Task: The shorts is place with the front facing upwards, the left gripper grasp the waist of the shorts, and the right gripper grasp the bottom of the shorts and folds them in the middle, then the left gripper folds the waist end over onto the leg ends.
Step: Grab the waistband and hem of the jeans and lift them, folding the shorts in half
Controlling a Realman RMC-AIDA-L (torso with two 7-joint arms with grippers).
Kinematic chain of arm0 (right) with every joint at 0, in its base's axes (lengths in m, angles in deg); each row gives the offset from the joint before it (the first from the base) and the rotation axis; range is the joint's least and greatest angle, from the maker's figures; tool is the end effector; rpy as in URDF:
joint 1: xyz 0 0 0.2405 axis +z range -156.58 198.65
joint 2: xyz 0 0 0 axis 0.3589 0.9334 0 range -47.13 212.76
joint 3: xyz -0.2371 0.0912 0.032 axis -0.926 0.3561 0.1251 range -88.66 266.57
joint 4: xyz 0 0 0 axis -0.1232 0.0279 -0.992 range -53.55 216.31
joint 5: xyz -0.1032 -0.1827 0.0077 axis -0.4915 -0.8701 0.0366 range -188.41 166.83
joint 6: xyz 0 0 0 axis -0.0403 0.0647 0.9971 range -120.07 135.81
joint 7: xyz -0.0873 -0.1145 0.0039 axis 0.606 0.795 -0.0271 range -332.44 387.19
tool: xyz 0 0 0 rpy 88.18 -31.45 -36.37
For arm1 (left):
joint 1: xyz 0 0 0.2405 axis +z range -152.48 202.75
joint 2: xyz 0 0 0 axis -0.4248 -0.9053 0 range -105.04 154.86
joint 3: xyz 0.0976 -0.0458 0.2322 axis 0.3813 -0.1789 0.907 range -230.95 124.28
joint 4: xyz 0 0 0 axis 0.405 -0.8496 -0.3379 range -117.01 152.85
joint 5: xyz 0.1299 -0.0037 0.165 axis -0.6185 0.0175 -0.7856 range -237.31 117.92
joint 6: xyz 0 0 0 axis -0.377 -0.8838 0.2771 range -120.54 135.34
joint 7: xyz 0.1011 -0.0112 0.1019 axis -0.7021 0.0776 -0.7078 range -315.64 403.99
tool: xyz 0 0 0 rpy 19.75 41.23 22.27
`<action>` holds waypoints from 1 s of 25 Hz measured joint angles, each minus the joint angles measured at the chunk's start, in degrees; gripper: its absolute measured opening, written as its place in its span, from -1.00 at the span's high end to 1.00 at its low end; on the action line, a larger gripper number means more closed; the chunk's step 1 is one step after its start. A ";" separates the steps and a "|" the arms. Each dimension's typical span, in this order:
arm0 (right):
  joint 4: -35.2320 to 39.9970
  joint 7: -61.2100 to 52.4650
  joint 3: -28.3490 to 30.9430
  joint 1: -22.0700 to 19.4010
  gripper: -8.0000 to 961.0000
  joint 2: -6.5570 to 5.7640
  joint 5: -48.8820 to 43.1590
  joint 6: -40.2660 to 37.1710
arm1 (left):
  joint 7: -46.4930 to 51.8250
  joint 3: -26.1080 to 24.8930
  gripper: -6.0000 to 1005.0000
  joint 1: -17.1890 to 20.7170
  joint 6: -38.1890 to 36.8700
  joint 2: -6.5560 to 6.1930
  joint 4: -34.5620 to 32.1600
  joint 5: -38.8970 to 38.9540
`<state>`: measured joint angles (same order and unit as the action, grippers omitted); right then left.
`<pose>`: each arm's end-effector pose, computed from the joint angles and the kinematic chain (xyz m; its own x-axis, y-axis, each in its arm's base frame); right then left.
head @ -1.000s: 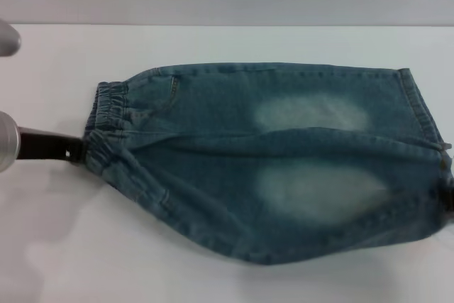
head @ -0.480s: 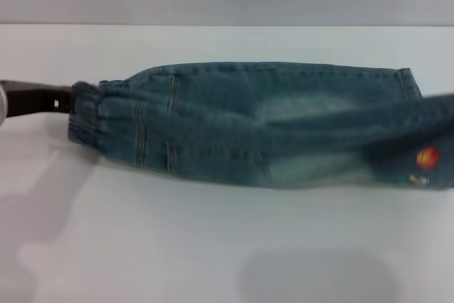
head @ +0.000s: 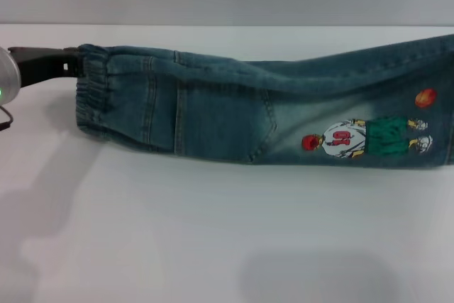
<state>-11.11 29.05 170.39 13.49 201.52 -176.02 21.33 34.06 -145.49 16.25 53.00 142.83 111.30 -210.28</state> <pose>0.2540 0.3154 0.0560 0.7129 -0.3181 -0.6250 -0.6758 -0.0735 -0.7334 -0.2187 0.3553 0.0532 0.6381 0.5624 0.5258 0.7311 -0.2285 -0.6428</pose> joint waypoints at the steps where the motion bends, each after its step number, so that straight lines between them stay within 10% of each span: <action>1: 1.45 0.03 0.00 0.53 0.84 0.02 0.00 -2.05 | -0.36 0.16 0.98 -0.16 -1.45 0.00 -0.92 0.61; 25: 13.27 -0.51 3.29 1.39 0.75 0.14 -1.17 -19.25 | -3.60 2.90 0.98 -4.09 -18.08 0.21 -11.99 6.85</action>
<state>2.16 28.53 173.68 14.88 201.66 -177.19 2.08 30.46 -142.59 12.16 34.92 143.04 99.30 -203.43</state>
